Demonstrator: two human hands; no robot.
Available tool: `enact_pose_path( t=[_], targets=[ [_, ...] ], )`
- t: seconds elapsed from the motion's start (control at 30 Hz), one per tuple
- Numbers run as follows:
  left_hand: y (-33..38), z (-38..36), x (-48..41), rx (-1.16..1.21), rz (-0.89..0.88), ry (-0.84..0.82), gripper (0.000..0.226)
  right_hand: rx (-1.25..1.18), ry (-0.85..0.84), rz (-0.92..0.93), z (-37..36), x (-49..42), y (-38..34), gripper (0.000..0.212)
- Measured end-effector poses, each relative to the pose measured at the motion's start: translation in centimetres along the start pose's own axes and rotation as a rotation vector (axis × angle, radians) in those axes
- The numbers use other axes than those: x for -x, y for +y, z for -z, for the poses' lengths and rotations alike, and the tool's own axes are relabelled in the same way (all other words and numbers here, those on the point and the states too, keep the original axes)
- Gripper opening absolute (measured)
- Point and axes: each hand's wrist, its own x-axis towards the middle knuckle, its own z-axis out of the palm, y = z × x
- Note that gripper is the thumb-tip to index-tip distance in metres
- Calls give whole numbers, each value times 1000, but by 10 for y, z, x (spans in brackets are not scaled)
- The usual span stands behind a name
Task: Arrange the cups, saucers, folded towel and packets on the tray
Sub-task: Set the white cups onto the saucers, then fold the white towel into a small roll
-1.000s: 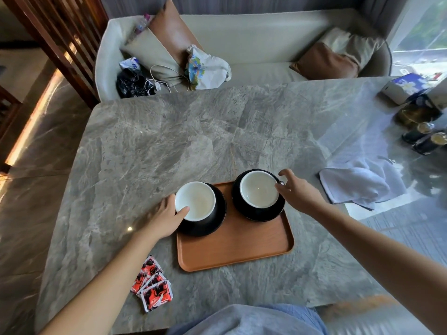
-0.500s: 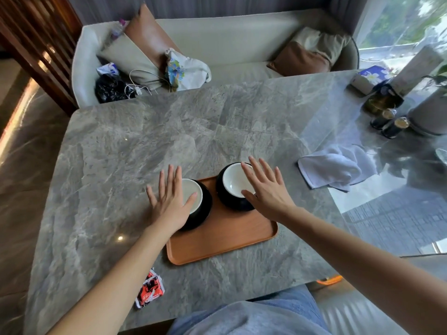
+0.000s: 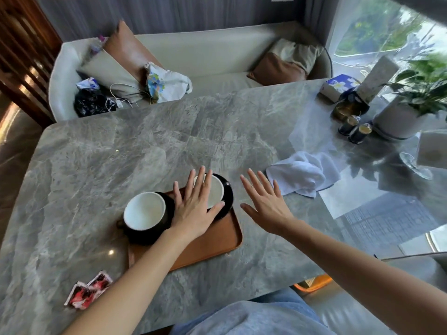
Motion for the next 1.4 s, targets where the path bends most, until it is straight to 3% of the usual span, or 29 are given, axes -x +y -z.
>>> enact_pose_path(
  t=[0.3,0.6,0.83,0.97,1.07,1.13,1.3,1.37,1.4],
  targets=[
    [99,-29,-56,-16,-82,-67,78,-24,-21,-52,17,14,103,70],
    [154,-69,-101,0,-18,-145,79,-135,-46,-41,23,-6,179,66],
    [168,-104,-125,396,245,-221,82,-187,-256,-117,10,-11,226,52],
    [181,-128,-126,627,466,-191,81,-278,-128,-200,-1,-13,234,52],
    [187,-136,-134,825,645,-146,78,-331,-171,-202,-3,-18,236,54],
    [188,-140,-140,882,745,-160,70,-366,-209,-213,-5,-20,239,40],
    [197,-143,-138,1038,718,-251,11,-501,-230,-160,-3,-20,238,9],
    [197,-142,-135,1054,735,-211,15,-593,-255,-160,2,-20,237,18],
    [196,-138,-135,1050,768,-179,17,-622,-279,-166,6,-20,237,13]
  ],
)
